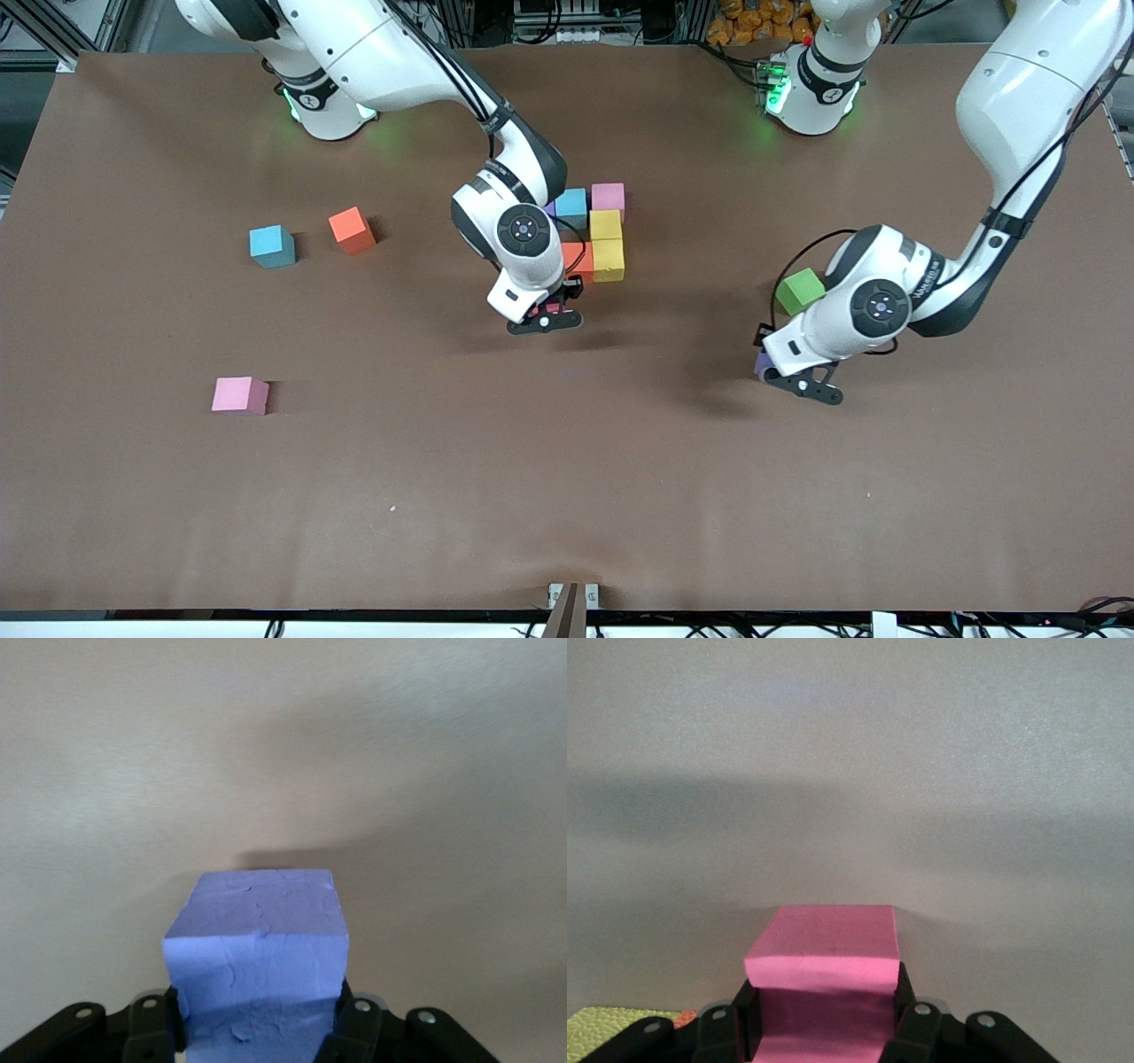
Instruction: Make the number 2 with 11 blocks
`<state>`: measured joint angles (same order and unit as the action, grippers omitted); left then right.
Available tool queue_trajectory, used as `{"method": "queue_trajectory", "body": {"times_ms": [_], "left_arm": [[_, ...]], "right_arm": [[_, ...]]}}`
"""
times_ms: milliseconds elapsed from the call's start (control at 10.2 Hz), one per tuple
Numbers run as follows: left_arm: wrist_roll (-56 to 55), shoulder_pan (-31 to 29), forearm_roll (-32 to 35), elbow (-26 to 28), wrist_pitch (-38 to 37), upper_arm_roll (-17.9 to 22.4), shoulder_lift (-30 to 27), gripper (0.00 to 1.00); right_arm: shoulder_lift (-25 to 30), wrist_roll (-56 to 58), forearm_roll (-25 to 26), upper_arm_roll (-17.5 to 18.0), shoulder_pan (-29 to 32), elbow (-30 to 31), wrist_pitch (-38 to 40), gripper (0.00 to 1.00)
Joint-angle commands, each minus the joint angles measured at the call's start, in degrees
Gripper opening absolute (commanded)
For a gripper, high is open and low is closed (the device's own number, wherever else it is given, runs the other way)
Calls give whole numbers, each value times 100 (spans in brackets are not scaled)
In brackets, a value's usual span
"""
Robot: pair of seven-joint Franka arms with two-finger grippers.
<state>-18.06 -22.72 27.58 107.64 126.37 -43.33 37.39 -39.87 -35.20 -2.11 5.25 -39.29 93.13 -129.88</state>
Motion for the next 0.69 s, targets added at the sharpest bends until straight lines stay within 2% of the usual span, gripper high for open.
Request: {"method": "queue_trajectory", "body": {"times_ms": [0,589], "left_arm": [[-679,276,-209,-24,-60,44,-189,35],[-1672,681,-227,-50,-51,44,-171,36]], "right_arm": [[58,-136,44,-50,-114,205,42,56],[155,-136,53,-41,-123,355,42,57]]}}
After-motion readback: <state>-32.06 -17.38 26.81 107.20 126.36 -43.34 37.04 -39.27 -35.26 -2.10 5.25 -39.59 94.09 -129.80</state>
